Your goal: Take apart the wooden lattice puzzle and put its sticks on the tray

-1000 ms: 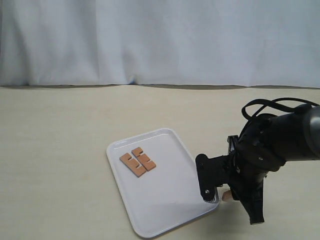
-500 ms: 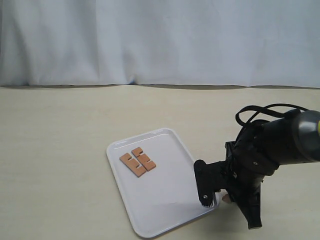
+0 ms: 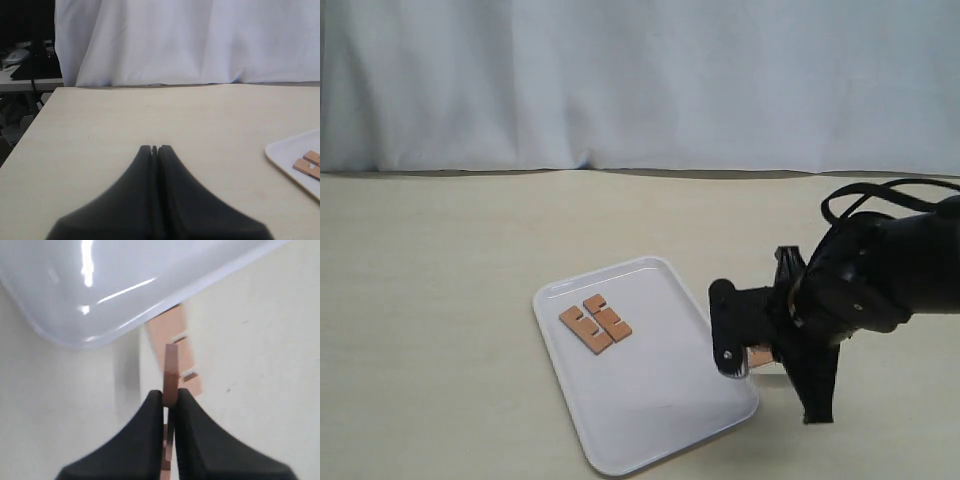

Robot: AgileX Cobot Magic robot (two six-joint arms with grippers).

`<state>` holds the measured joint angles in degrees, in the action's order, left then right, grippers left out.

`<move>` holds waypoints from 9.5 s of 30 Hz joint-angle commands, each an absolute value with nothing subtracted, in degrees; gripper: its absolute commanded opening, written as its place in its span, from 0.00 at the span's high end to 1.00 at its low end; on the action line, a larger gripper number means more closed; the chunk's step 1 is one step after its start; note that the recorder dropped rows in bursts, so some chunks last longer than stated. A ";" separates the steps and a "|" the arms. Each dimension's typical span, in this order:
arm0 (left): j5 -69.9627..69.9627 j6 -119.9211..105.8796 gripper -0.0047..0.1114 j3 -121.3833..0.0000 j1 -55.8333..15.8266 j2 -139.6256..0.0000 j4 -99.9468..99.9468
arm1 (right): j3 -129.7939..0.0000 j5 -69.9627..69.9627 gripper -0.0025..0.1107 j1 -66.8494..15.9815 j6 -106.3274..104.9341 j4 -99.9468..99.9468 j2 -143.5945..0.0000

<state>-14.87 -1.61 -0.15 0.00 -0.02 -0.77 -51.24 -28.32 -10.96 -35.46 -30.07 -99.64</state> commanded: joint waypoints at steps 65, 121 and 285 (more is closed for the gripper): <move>-14.43 -1.47 0.96 0.00 0.00 0.00 -0.67 | -63.39 -47.18 0.48 -8.78 -36.69 -27.46 -112.07; -14.31 -1.47 0.96 0.00 0.00 0.00 -0.67 | -68.27 -41.48 0.94 -2.74 -68.09 -14.62 -116.55; -14.32 -1.47 0.96 0.00 0.00 0.00 -0.67 | -22.29 4.21 0.94 3.88 14.39 -8.11 -13.53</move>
